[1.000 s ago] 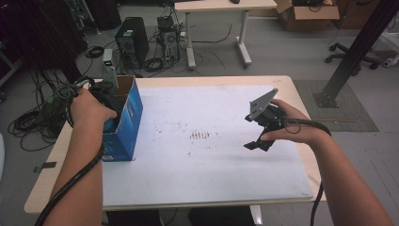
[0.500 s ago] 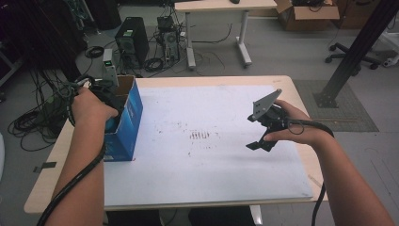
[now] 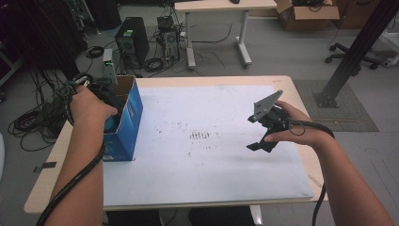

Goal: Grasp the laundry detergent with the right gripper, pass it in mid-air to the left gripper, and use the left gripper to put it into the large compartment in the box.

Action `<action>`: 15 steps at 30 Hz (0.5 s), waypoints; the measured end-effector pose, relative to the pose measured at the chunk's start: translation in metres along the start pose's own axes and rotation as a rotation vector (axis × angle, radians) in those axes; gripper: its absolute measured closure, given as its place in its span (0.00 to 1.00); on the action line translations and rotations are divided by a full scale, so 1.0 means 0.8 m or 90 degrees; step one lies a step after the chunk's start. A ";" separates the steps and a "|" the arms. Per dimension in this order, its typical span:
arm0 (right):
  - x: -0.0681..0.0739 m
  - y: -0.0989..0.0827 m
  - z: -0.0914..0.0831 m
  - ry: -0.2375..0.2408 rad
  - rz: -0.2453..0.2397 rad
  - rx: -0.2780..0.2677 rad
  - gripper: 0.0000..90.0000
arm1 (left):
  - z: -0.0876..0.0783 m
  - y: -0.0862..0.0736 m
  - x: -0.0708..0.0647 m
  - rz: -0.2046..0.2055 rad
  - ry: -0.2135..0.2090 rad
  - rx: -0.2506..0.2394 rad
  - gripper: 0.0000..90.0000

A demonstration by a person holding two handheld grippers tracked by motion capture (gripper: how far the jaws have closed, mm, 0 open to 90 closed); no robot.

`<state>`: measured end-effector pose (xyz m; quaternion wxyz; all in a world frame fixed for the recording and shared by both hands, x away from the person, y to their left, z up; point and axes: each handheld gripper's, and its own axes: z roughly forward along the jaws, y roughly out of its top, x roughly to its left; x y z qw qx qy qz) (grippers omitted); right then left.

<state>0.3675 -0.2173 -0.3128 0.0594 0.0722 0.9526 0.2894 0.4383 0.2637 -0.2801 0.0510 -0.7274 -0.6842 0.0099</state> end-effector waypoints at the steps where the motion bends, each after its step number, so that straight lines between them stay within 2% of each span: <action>1: 0.000 0.000 0.000 0.001 0.001 0.001 0.03 | -0.001 -0.001 0.001 -0.001 -0.001 -0.003 0.31; 9: 0.000 0.001 0.000 0.002 -0.003 0.000 0.03 | -0.020 -0.008 0.002 -0.002 -0.009 -0.025 0.26; 15: 0.001 0.005 0.000 0.003 -0.007 -0.001 0.03 | -0.034 -0.012 -0.003 0.011 -0.012 -0.031 0.22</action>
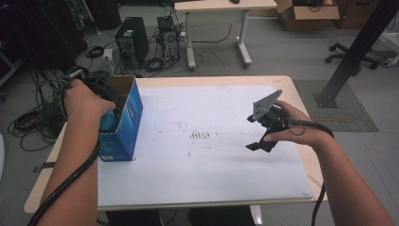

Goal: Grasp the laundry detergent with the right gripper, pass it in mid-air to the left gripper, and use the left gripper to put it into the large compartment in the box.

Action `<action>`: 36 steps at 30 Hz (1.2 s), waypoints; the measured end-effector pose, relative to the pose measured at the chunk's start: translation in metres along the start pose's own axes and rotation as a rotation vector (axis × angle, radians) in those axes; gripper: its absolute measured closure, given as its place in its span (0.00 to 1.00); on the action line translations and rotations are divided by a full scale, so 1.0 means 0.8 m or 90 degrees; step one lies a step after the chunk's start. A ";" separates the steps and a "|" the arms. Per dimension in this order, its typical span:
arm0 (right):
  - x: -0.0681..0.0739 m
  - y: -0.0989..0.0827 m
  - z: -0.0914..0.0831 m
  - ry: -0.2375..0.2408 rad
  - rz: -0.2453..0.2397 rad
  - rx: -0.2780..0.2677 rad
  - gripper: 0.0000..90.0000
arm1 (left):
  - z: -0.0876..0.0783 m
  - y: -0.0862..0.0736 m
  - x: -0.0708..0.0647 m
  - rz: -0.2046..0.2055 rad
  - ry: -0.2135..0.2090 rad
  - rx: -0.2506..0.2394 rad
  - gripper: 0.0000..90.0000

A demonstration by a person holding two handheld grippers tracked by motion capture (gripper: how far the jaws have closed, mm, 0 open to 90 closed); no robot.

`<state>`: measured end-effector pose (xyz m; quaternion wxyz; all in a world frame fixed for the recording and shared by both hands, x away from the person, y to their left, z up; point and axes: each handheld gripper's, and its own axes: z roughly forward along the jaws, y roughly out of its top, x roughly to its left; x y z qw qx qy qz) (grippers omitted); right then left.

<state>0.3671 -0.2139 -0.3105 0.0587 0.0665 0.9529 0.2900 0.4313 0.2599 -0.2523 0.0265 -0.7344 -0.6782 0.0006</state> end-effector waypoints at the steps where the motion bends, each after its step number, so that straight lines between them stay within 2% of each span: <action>1: 0.000 0.000 0.000 0.001 0.000 0.000 0.03 | -0.003 -0.001 -0.001 0.002 -0.001 -0.005 0.21; 10: 0.001 0.001 -0.002 0.001 0.001 0.004 0.03 | -0.035 -0.006 -0.014 0.035 0.011 -0.035 0.16; 12: 0.001 0.001 -0.004 0.000 0.002 0.004 0.03 | -0.043 -0.007 -0.019 0.057 0.017 -0.044 0.14; 16: 0.001 0.002 -0.006 -0.002 0.000 0.005 0.03 | -0.055 -0.009 -0.030 0.085 0.013 -0.055 0.10; 20: 0.001 0.005 -0.008 -0.002 0.000 0.006 0.03 | -0.065 -0.010 -0.043 0.118 0.022 -0.056 0.05; 22: 0.001 0.007 -0.010 -0.001 -0.001 0.008 0.03 | -0.070 -0.010 -0.050 0.131 0.023 -0.054 0.00; 27: 0.002 0.010 -0.012 0.000 -0.003 0.010 0.03 | -0.086 -0.014 -0.064 0.173 0.031 -0.077 0.00; 31: 0.001 0.012 -0.013 -0.001 -0.002 0.014 0.03 | -0.099 -0.018 -0.078 0.224 0.034 -0.087 0.00; 32: 0.000 0.012 -0.014 -0.001 -0.001 0.016 0.03 | -0.102 -0.019 -0.081 0.230 0.032 -0.089 0.00; 33: 0.000 0.012 -0.014 -0.001 0.000 0.015 0.03 | -0.107 -0.021 -0.087 0.251 0.034 -0.092 0.00; 36: -0.001 0.014 -0.017 -0.002 -0.004 0.019 0.03 | -0.116 -0.024 -0.095 0.272 0.029 -0.092 0.00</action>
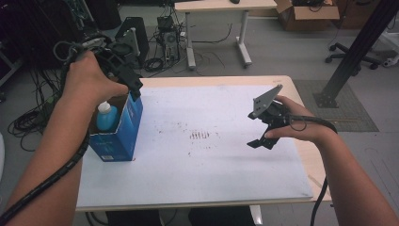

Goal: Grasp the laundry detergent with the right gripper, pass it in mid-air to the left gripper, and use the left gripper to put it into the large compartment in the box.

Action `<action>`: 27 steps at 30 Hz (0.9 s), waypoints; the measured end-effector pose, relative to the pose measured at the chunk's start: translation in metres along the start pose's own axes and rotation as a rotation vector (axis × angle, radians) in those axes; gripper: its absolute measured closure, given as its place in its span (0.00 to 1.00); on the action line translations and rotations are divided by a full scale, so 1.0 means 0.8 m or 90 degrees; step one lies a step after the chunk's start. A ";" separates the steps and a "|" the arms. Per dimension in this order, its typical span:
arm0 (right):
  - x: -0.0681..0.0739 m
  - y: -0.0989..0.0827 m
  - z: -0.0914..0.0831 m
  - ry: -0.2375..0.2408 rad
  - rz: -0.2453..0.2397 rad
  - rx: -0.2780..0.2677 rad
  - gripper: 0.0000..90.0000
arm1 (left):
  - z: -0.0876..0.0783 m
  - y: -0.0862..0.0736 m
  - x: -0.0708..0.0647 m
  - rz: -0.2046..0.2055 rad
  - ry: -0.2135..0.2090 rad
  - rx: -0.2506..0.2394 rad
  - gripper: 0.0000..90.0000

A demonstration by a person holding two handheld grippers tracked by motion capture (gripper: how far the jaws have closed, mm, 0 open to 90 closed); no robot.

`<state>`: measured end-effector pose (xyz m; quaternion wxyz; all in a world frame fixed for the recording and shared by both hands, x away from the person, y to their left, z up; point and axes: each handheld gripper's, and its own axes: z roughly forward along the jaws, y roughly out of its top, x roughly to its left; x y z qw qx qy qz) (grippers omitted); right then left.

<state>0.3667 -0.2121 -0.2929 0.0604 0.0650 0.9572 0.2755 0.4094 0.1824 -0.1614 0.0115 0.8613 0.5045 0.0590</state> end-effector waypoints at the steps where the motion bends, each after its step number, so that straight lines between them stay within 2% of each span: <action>1: 0.000 0.000 -0.001 0.000 -0.001 0.001 0.03 | -0.005 0.000 -0.004 0.016 0.009 0.002 0.00; 4: 0.000 0.001 -0.004 0.000 -0.008 0.006 0.03 | -0.016 -0.001 -0.011 0.058 0.006 -0.008 0.00; 6: -0.001 0.003 -0.007 0.000 -0.011 0.013 0.03 | -0.021 -0.001 -0.015 0.082 -0.011 -0.009 0.00; 7: -0.001 0.003 -0.008 0.000 -0.012 0.014 0.03 | -0.023 -0.001 -0.016 0.097 -0.030 -0.012 0.00; 9: -0.001 0.005 -0.011 -0.001 -0.017 0.015 0.03 | -0.024 -0.002 -0.018 0.111 -0.051 -0.019 0.00; 13: 0.003 0.008 -0.013 -0.004 -0.020 0.017 0.03 | -0.022 -0.004 -0.022 0.154 -0.051 -0.013 0.00; 17: 0.009 0.011 -0.015 -0.002 -0.028 0.022 0.03 | -0.015 -0.006 -0.034 0.224 -0.042 0.011 0.00; 21: 0.014 0.014 -0.018 -0.003 -0.035 0.031 0.03 | -0.010 -0.008 -0.051 0.289 -0.052 0.017 0.00; 26: 0.015 0.017 -0.023 -0.005 -0.034 0.050 0.03 | -0.003 -0.006 -0.067 0.352 -0.065 0.026 0.00; 27: 0.015 0.017 -0.024 -0.005 -0.033 0.051 0.03 | -0.001 -0.006 -0.071 0.374 -0.067 0.027 0.00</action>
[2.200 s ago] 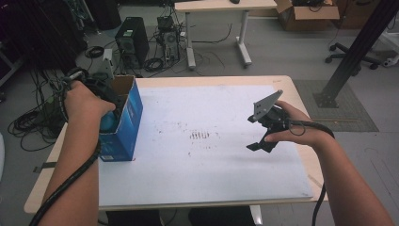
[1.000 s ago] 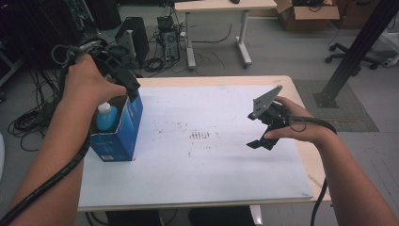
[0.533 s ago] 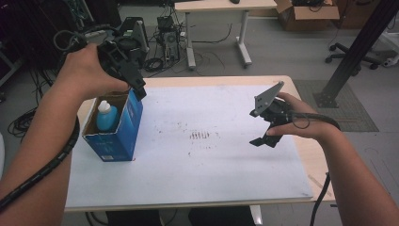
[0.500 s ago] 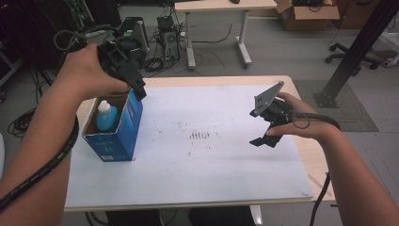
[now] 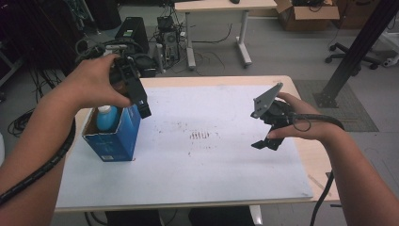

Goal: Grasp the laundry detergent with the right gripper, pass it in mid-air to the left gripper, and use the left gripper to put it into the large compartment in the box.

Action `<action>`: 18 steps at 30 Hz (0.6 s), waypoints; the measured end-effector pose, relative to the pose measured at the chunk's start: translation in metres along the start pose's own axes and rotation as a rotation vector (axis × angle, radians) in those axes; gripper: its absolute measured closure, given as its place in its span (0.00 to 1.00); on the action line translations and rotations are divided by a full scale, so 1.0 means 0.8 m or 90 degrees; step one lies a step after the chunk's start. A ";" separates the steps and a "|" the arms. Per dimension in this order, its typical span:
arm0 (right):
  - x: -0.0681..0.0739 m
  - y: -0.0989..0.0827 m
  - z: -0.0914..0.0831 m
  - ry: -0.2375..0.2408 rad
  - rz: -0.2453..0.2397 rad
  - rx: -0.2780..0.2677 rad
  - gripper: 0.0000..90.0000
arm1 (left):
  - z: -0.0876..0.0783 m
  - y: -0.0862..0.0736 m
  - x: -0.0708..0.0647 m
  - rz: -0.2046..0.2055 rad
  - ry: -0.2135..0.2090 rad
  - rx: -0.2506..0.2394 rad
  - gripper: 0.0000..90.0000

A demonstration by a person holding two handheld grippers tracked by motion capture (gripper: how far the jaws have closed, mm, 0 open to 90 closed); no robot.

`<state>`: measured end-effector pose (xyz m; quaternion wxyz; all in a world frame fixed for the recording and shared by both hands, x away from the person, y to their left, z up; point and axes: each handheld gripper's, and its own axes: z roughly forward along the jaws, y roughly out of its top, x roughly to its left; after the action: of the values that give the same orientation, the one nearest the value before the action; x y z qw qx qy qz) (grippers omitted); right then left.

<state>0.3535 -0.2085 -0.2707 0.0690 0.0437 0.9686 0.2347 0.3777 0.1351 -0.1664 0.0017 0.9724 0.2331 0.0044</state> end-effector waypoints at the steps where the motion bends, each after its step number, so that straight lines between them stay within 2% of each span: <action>1: -0.001 0.000 -0.001 0.001 0.001 0.004 0.03 | 0.002 0.002 -0.001 0.014 -0.010 0.002 0.00; 7: -0.007 0.000 -0.005 -0.001 0.007 0.026 0.03 | 0.014 0.014 -0.011 0.115 -0.031 0.004 0.00; 11: -0.012 0.002 -0.004 0.007 0.003 0.048 0.03 | 0.026 0.022 -0.019 0.162 -0.039 0.004 0.00; 14: -0.019 0.004 -0.001 0.020 0.002 0.079 0.03 | 0.034 0.028 -0.021 0.178 -0.034 0.007 0.00; 18: -0.031 0.009 0.001 0.028 0.008 0.121 0.04 | 0.045 0.036 -0.021 0.185 -0.032 0.016 0.00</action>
<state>0.3782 -0.2045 -0.2650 0.0416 0.0511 0.9875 0.1431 0.3758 0.1016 -0.2028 -0.0056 0.9957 0.0901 -0.0227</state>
